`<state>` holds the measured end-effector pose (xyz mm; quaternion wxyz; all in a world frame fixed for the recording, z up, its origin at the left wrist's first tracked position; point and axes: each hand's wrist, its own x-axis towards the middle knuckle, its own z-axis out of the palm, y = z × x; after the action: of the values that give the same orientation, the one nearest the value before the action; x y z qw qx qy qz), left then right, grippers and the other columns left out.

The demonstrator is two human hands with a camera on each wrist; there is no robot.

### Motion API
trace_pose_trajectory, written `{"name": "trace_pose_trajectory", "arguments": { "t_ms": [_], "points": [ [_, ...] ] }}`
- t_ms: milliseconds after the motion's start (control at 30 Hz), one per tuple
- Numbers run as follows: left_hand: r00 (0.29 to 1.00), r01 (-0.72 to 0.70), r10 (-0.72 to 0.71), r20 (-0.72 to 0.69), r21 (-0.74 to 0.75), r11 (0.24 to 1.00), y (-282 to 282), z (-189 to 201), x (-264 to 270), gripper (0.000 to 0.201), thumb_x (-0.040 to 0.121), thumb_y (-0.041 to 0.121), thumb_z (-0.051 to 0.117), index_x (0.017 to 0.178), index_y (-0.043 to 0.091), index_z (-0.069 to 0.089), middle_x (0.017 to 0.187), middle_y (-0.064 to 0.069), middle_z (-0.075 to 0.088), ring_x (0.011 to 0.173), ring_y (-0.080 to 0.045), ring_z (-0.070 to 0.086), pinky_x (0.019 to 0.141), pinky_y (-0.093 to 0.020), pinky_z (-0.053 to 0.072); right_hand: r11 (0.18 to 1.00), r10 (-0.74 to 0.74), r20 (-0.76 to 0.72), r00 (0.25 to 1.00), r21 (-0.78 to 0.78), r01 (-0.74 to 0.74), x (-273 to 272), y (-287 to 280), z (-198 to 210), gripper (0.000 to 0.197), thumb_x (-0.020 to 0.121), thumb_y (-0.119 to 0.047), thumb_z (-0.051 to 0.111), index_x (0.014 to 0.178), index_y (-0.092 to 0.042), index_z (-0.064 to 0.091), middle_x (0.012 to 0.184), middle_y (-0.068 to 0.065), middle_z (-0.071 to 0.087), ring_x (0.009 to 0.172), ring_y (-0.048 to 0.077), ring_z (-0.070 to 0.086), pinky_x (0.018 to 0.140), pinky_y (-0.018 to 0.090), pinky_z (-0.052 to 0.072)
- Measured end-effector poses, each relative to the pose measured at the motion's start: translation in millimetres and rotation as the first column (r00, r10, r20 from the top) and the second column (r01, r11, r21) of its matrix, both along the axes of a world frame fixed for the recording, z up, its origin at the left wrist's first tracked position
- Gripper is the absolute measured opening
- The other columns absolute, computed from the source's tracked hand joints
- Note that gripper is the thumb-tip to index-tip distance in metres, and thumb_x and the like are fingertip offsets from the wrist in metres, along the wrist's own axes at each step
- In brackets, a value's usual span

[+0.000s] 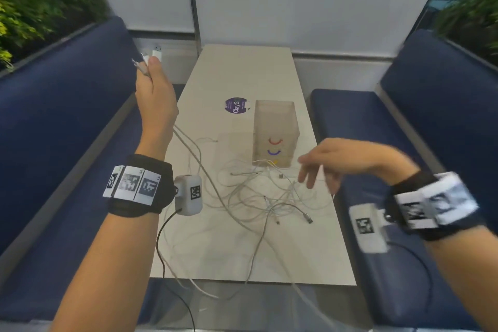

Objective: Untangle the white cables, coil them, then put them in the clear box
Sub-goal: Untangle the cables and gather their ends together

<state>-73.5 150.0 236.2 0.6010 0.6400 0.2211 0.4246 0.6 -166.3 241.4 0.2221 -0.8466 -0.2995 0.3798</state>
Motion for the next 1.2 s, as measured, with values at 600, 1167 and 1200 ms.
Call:
{"name": "trace_pose_trajectory", "arguments": {
  "t_ms": [600,1167,1200],
  "points": [
    [0.941,0.324,-0.32,-0.114,0.021,0.946,-57.6,-27.8,0.2,0.04,0.105,0.047,0.042,0.08,0.021,0.025,0.059,0.004,0.025,0.047,-0.012,0.021,0.042,-0.023,0.022,0.932,-0.024,0.305,0.952,-0.337,0.132,10.1,17.4,-182.2,0.031,0.09,-0.001,0.048,0.12,-0.006,0.046,0.114,0.018,0.061,0.091,0.033,0.065,0.064,0.033,0.047],
    [0.848,0.529,-0.497,-0.182,0.309,0.79,-81.9,-32.7,13.2,0.026,0.086,0.014,0.075,0.108,0.015,0.062,0.053,0.012,0.031,0.05,-0.008,0.027,0.05,-0.023,0.026,0.729,-0.275,0.081,0.958,0.668,0.153,15.6,83.8,0.2,0.018,0.1,-0.013,0.055,0.103,-0.012,0.072,0.074,0.006,0.067,0.063,0.009,0.059,0.063,0.017,0.052],
    [0.852,0.524,-0.494,-0.176,0.31,0.793,-81.1,-33.4,13.5,0.027,0.086,0.02,0.075,0.109,0.016,0.061,0.054,0.01,0.03,0.05,-0.009,0.027,0.05,-0.023,0.026,0.723,-0.293,0.108,0.95,0.675,0.146,16.0,85.7,-0.7,0.019,0.099,-0.016,0.056,0.101,-0.01,0.074,0.074,0.01,0.068,0.065,0.01,0.059,0.065,0.02,0.051]
  ]
}}
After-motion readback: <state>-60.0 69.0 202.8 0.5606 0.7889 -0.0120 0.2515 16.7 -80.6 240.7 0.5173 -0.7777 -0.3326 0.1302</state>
